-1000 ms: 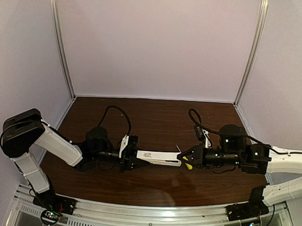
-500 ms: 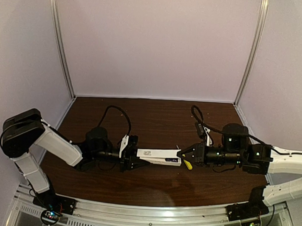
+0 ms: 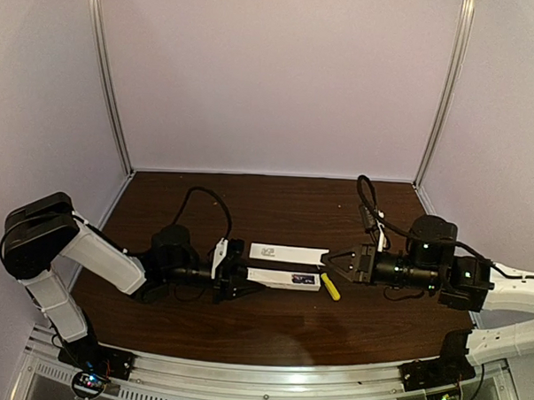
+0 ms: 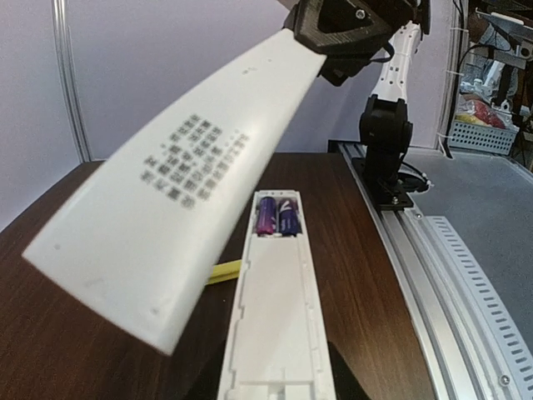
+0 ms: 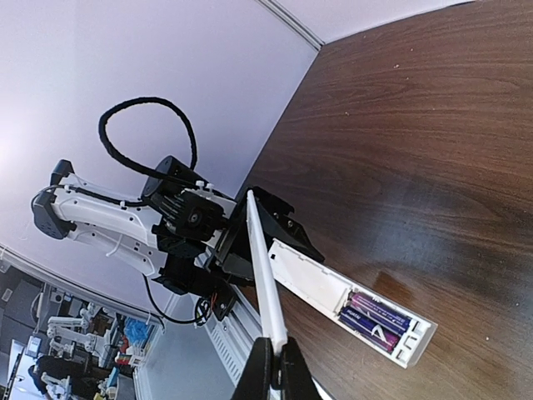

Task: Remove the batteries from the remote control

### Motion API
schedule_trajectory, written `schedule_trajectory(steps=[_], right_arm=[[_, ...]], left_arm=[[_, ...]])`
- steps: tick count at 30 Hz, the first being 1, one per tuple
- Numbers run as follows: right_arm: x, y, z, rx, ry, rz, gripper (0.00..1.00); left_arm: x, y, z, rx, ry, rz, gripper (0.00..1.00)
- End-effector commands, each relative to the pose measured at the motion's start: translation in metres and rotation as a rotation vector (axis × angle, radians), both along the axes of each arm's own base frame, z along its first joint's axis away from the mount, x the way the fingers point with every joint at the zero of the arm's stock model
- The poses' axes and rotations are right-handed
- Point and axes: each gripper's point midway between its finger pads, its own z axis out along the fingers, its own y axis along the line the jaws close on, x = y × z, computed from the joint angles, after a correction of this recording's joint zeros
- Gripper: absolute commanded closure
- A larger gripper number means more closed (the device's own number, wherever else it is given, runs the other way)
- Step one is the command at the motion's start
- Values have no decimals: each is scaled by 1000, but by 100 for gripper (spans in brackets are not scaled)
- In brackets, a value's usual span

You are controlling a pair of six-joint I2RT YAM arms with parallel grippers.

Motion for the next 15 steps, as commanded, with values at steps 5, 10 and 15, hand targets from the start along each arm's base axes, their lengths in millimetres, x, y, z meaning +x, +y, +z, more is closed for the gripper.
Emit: schedule_trajectory(steps=[5, 10, 15], right_arm=[[10, -10, 19, -27, -154, -41, 100], [18, -22, 29, -65, -213, -102, 100], [27, -35, 38, -107, -257, -168, 100]], left_arm=[[9, 5, 16, -46, -55, 42, 100], [17, 11, 14, -45, -52, 74, 100], [21, 13, 13, -45, -52, 89, 100]])
